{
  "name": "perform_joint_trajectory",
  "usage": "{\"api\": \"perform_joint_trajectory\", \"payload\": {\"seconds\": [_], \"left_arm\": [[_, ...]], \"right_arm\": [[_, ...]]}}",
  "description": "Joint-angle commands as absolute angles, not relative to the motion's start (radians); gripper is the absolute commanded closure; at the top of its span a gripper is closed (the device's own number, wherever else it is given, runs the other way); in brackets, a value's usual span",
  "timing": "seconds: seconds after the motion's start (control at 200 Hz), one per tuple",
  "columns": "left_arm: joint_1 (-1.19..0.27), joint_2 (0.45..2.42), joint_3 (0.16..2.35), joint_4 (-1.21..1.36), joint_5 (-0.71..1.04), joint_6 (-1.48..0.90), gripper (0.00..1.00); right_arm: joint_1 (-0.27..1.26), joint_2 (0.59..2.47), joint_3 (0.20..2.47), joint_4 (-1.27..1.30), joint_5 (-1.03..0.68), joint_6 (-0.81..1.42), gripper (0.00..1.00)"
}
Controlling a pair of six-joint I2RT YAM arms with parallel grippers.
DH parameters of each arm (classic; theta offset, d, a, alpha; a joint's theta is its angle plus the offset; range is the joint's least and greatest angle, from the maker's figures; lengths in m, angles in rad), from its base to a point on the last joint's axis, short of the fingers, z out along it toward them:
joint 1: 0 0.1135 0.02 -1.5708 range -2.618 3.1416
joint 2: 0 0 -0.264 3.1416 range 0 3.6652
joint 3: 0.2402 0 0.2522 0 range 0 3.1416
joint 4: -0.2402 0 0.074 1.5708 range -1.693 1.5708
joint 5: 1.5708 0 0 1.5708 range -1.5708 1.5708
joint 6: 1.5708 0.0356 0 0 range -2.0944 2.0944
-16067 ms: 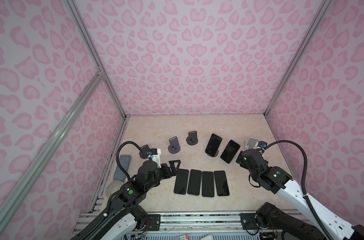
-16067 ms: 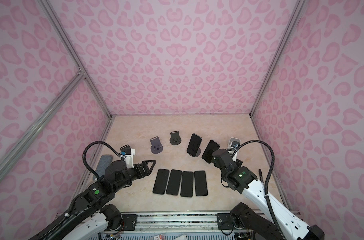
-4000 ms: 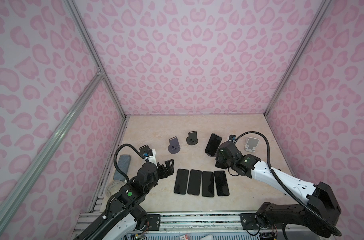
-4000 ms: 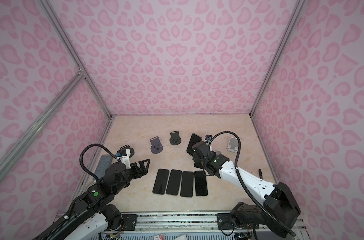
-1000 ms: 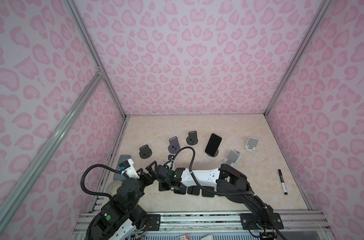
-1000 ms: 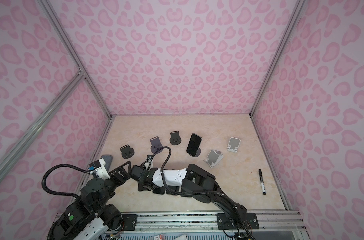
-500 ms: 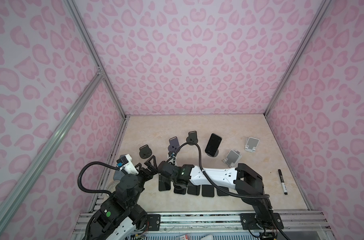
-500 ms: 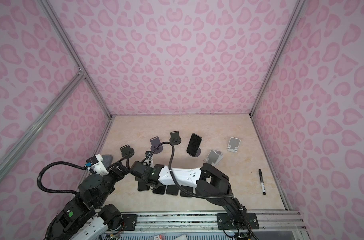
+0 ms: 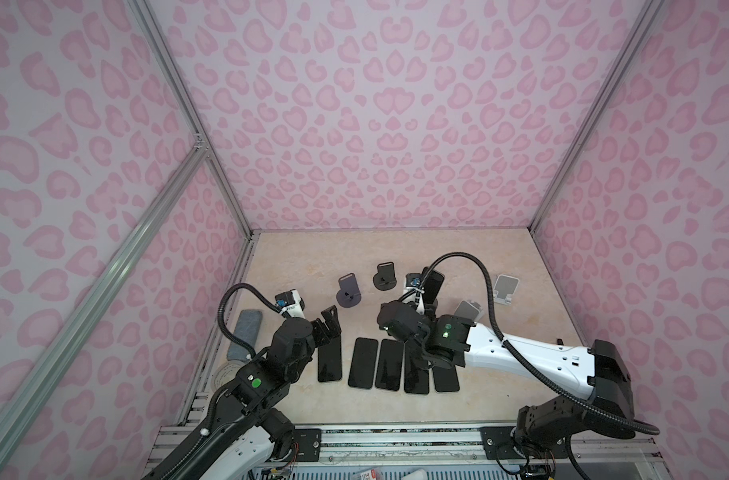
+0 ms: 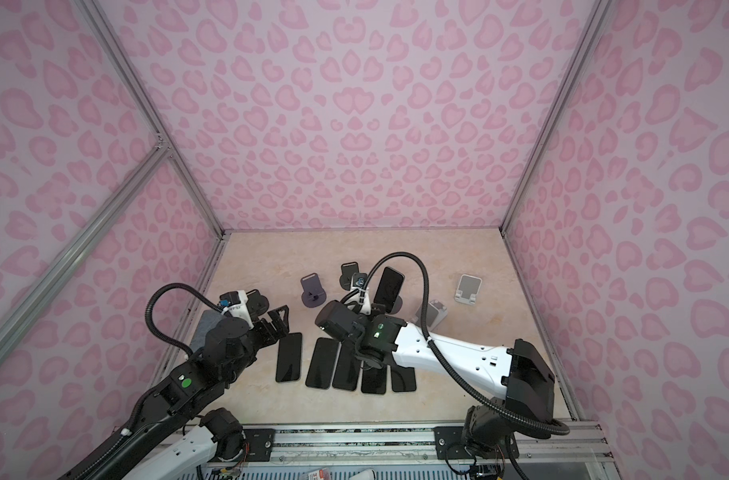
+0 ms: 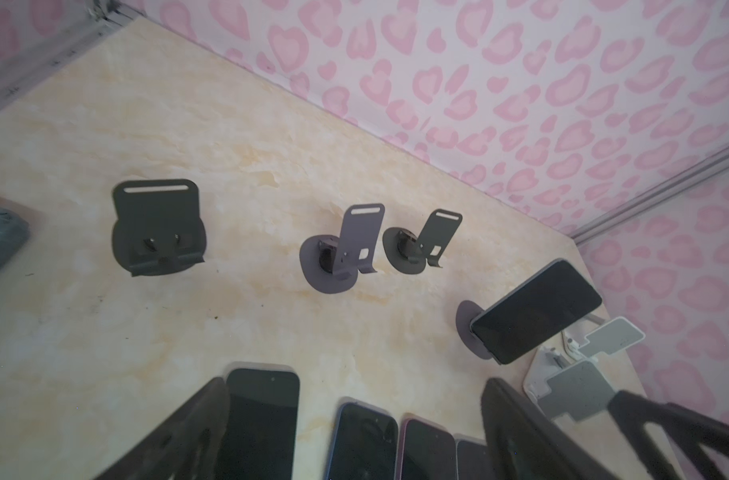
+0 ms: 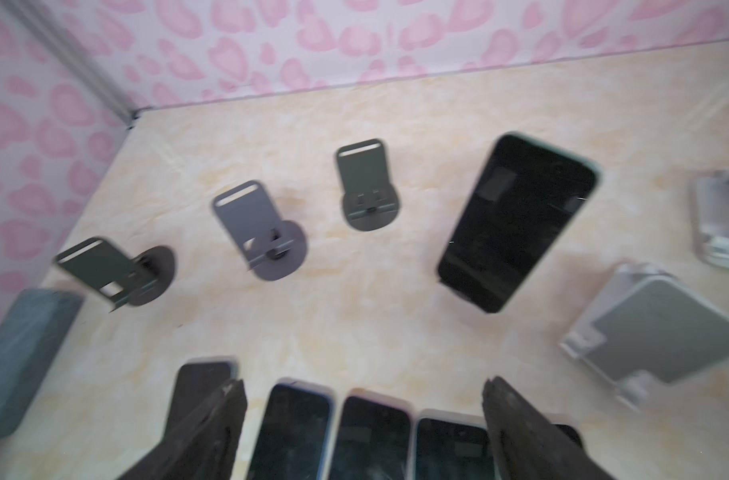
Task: Remove the phone from the phone stand
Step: 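Raise the right gripper while left gripper reaches toward the black phone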
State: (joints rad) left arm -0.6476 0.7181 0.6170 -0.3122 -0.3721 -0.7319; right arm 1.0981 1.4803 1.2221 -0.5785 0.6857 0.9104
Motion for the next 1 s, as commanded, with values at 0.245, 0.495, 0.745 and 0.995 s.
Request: {"api": "perform_joint_trajectory", "payload": {"seconds": [0.245,0.495,0.745,0.995], "left_arm": [[-0.699,1.187,0.852,-0.039,-0.031,-0.540,0.02],[-0.783,1.356,0.980,-0.017,0.032,-0.405,0.03],[-0.831,1.552,1.143,-0.001,0.170,-0.254,0.03],[-0.821,1.721,1.275,-0.005,0.143,-0.135,0.03]], "right_arm": [[0.799,1.116,0.994,-0.645,0.640,0.799,0.05],[0.549,0.825,0.816,-0.559,0.433,0.742,0.02],[0.460,0.766,0.770,-0.537,0.338,0.709,0.02],[0.438,0.744,0.718,-0.477,0.305,0.693,0.02]]}}
